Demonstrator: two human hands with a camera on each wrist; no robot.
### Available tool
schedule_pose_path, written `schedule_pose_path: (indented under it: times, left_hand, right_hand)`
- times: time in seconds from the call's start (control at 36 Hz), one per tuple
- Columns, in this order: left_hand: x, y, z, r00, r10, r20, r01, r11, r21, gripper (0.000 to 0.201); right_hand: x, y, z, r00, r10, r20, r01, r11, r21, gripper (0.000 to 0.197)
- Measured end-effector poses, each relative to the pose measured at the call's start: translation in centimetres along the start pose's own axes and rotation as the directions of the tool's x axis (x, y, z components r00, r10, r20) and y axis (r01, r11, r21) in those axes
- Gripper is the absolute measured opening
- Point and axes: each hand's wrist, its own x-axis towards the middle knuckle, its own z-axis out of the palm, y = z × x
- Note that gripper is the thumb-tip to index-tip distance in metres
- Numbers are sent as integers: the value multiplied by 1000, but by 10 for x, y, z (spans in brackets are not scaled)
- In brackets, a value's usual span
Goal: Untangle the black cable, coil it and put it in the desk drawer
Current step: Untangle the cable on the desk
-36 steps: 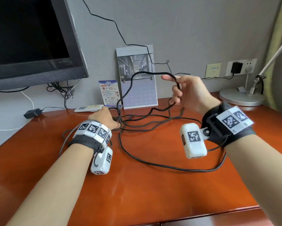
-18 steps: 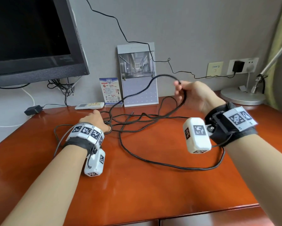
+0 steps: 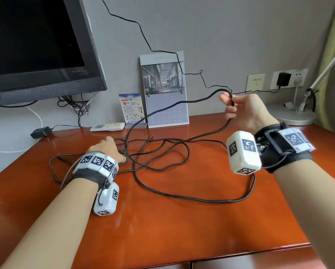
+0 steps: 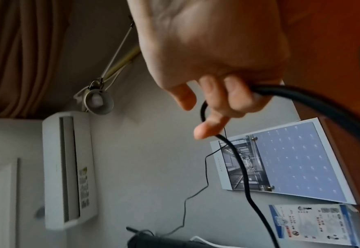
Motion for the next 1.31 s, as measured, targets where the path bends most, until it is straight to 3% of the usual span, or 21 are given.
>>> schedule_pose_path:
  times: [0.08, 0.14, 0.17, 0.19, 0.25, 0.28, 0.31, 0.39, 0.44, 0.5, 0.56, 0.61, 0.67, 0.72, 0.86, 0.97, 1.06, 1.17, 1.25, 1.31]
  left_hand:
    - [-3, 3, -2, 1000, 14, -17, -13, 1000, 28, 75]
    - [-6, 7, -3, 998, 40, -51, -37, 998, 56, 76]
    - [-8, 9, -4, 996, 61, -70, -56, 996, 74, 76]
    - [-10, 12, -5, 993, 84, -87, -76, 992, 98, 76]
    - [-14, 17, -6, 984, 136, -114, -117, 980, 159, 75]
    - [-16, 19, -6, 979, 161, -127, -136, 972, 189, 75]
    - [-18, 21, -7, 972, 187, -141, -154, 964, 217, 74]
    - [-22, 29, -10, 952, 258, -167, -204, 937, 284, 72]
    - [-26, 35, -14, 941, 287, -180, -226, 927, 299, 73]
    - [-30, 39, -18, 931, 307, -199, -240, 923, 301, 74]
    - [-34, 42, -21, 921, 324, -216, -252, 919, 302, 73]
    - [-39, 45, -25, 908, 346, -236, -269, 913, 306, 72]
    - [-44, 46, -27, 895, 369, -250, -286, 906, 312, 69]
    - [-47, 47, -28, 887, 383, -259, -300, 902, 310, 64]
    - [-46, 49, -28, 906, 352, -235, -290, 921, 262, 62]
    - [-42, 50, -27, 917, 348, -193, -297, 922, 251, 66]
    - [-44, 54, -23, 924, 361, -122, -314, 903, 292, 70]
    - [-43, 56, -15, 936, 348, -57, -320, 906, 277, 71]
    - [-42, 55, -14, 942, 330, -64, -301, 913, 274, 70]
    - [-40, 53, -15, 950, 308, -58, -282, 922, 266, 70]
  right_hand:
    - [0, 4, -4, 992, 120, 28, -113, 976, -188, 34]
    - [6, 11, -3, 990, 126, -55, -138, 908, -395, 30]
    - [10, 15, -1, 989, 82, -126, -138, 826, -547, 29]
    - [11, 19, 2, 982, 14, -190, -148, 686, -713, 33]
    - [16, 28, 6, 957, -140, -254, -209, 272, -939, 41]
    - [16, 32, 11, 944, -207, -256, -236, 114, -965, 45]
    - [14, 37, 17, 943, -245, -225, -225, 26, -974, 47]
    - [15, 57, 38, 977, -197, 76, 49, -139, -989, 55]
    - [17, 74, 53, 941, -95, 325, 302, -198, -932, 59]
    - [15, 87, 67, 883, 28, 469, 467, -170, -868, 60]
    - [14, 98, 79, 842, 127, 524, 539, -230, -810, 55]
    - [18, 106, 84, 837, 165, 522, 545, -333, -769, 55]
    - [21, 109, 86, 846, 151, 511, 523, -424, -740, 54]
    - [21, 110, 88, 823, 63, 564, 515, -500, -696, 43]
    - [16, 97, 89, 683, -189, 706, 534, -530, -659, 28]
    - [16, 82, 89, 553, -429, 714, 601, -388, -699, 21]
    - [14, 63, 91, 476, -654, 589, 643, -198, -740, 17]
    - [12, 31, 92, 419, -828, 372, 661, -3, -750, 16]
    - [14, 10, 87, 406, -887, 219, 636, 102, -765, 16]
    - [18, -2, 77, 437, -887, 151, 564, 140, -814, 18]
